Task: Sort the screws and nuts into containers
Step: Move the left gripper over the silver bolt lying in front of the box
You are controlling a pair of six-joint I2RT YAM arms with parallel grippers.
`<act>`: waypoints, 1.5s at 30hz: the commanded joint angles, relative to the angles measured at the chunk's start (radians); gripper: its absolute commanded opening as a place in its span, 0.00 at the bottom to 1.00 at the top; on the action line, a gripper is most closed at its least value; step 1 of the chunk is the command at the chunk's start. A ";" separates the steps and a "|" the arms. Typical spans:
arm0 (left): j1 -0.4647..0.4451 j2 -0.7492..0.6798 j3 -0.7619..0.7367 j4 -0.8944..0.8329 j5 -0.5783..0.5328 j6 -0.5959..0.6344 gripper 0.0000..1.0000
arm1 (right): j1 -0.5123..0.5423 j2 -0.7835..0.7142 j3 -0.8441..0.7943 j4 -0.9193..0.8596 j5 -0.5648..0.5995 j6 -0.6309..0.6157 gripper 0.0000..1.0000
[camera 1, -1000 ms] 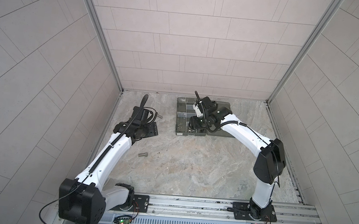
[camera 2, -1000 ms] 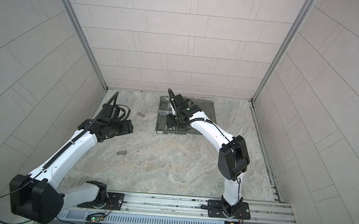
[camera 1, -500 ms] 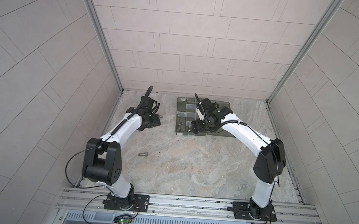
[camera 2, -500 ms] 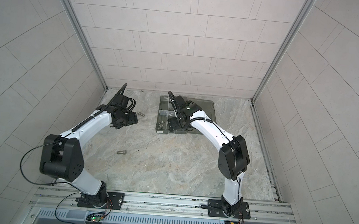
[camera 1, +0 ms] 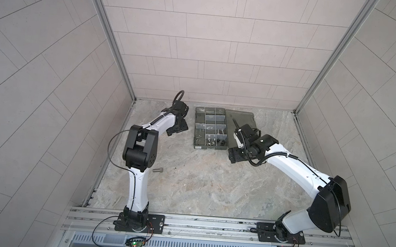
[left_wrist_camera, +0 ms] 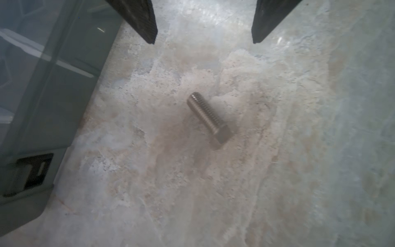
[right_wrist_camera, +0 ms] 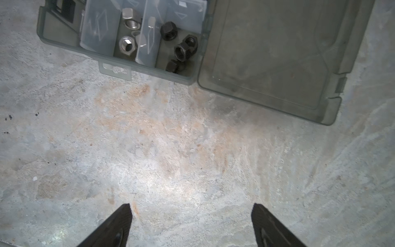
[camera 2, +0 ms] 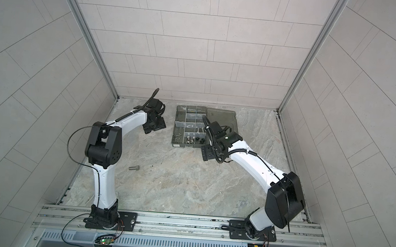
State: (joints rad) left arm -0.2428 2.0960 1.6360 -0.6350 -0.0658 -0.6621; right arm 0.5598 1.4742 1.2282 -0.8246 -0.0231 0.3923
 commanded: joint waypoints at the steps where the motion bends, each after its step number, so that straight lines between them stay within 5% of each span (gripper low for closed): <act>1: -0.035 0.039 0.079 -0.032 -0.073 -0.046 0.76 | -0.041 -0.071 -0.034 0.017 0.040 -0.007 0.89; 11: -0.017 0.068 0.103 -0.061 -0.189 -0.056 0.76 | -0.092 -0.113 -0.097 0.079 0.015 0.006 0.90; 30: 0.046 0.164 0.160 -0.015 -0.112 -0.057 0.74 | -0.118 -0.072 -0.093 0.081 0.012 0.018 0.90; 45: 0.074 0.190 0.159 -0.007 -0.092 -0.057 0.58 | -0.127 0.000 -0.058 0.070 -0.012 0.017 0.90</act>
State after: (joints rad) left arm -0.1749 2.2734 1.7763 -0.6338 -0.1562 -0.7166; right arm 0.4374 1.4670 1.1446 -0.7403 -0.0273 0.4007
